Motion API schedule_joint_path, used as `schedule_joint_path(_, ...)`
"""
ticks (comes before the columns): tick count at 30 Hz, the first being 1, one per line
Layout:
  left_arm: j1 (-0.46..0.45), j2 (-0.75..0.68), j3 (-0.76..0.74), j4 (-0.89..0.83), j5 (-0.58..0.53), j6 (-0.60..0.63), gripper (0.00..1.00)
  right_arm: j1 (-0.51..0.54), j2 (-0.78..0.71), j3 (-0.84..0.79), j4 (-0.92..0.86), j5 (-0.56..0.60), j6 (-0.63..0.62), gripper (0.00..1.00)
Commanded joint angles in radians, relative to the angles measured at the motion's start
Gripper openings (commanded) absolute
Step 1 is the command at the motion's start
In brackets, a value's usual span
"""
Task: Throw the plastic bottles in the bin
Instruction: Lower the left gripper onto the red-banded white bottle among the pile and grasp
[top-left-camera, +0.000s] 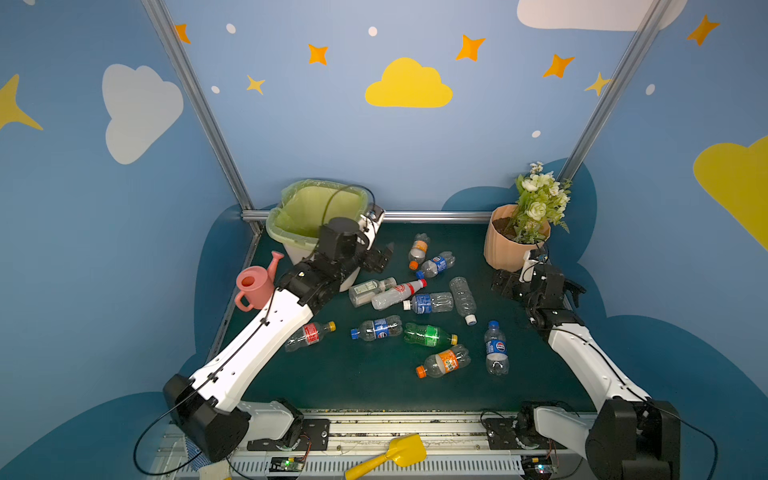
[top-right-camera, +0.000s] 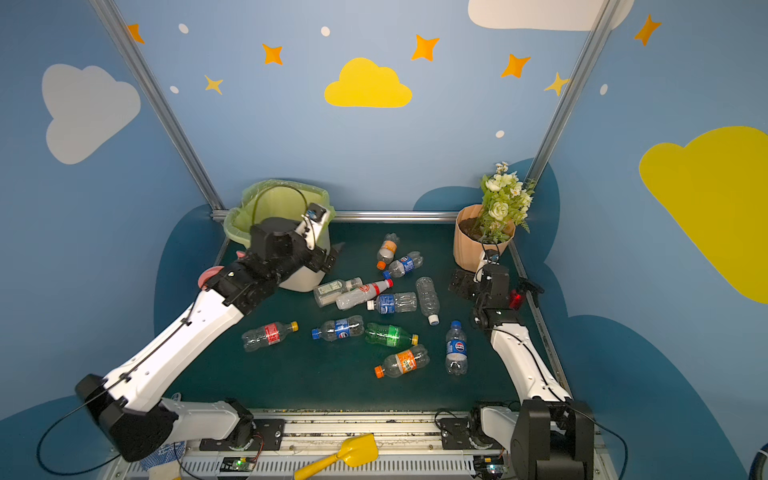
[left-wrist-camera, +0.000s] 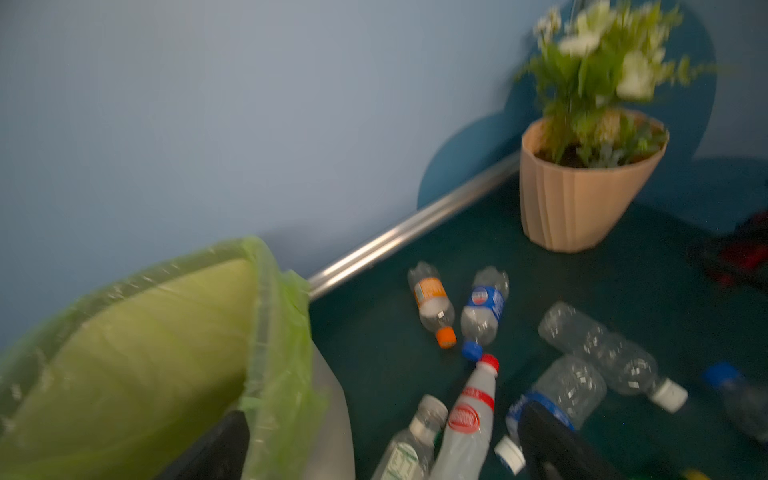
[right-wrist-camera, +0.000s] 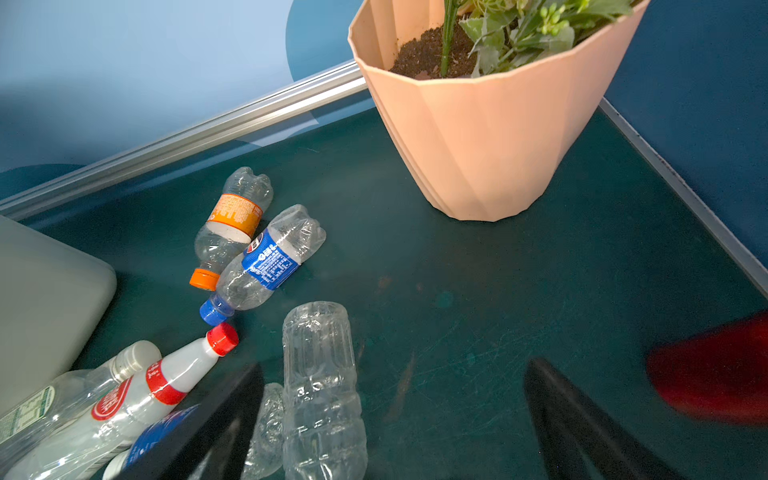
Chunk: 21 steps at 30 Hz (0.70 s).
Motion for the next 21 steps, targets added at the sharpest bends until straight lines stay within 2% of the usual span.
schedule_joint_path(1, -0.049, 0.038, -0.006, -0.121, -0.006, 0.022, 0.98, -0.001, 0.003, 0.001, -0.006, 0.0, 0.011, 0.97)
schedule_joint_path(11, -0.08, 0.252, 0.034, -0.242, 0.061, 0.003, 0.87, -0.001, 0.001, -0.013, -0.014, 0.013, 0.022, 0.97)
schedule_joint_path(21, -0.084, 0.516, 0.213, -0.442, 0.058, 0.043, 0.8, 0.0, 0.024, -0.011, -0.013, 0.011, 0.034, 0.97)
